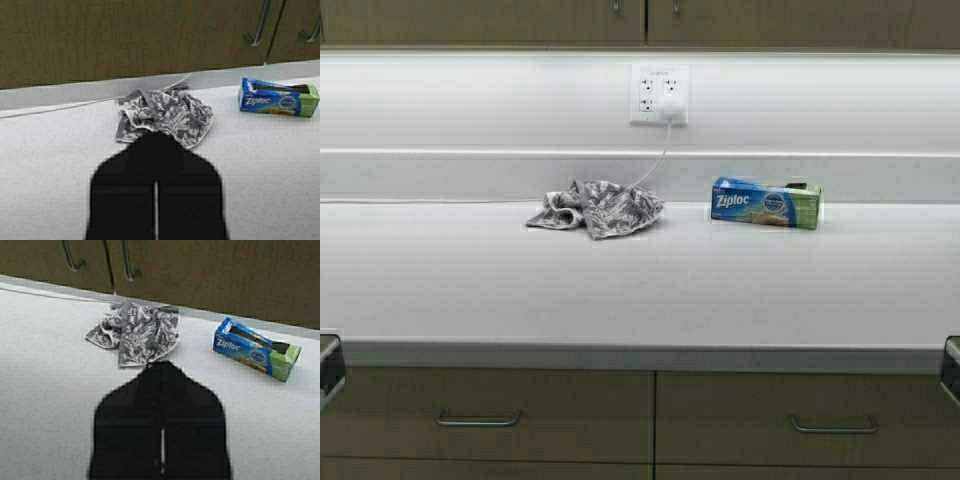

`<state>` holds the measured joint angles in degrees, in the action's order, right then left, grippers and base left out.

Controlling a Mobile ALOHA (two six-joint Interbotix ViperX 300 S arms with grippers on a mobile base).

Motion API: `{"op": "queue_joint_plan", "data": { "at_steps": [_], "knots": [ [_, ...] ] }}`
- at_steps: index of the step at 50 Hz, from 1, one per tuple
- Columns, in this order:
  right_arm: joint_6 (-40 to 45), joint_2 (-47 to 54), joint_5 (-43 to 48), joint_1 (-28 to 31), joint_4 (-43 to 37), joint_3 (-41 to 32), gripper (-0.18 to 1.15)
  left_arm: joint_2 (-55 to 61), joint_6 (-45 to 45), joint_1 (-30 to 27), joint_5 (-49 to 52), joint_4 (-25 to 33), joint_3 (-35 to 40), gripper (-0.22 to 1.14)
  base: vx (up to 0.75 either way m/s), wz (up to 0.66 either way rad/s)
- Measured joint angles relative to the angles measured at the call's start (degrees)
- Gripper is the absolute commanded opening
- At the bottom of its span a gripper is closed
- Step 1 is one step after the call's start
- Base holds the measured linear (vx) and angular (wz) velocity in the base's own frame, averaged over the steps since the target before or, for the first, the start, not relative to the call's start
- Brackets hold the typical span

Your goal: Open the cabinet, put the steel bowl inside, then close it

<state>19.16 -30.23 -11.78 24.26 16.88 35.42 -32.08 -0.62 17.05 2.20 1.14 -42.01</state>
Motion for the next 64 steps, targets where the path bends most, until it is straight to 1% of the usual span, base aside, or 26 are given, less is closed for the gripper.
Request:
{"op": "queue_joint_plan", "data": {
  "at_steps": [64],
  "knots": [
    [0.0, 0.0, -0.1, 0.0, 0.0, 0.1, 0.06, 0.0, 0.0, 0.0, -0.1, 0.0, 0.0, 0.04, 0.0, 0.0]
  ]
}}
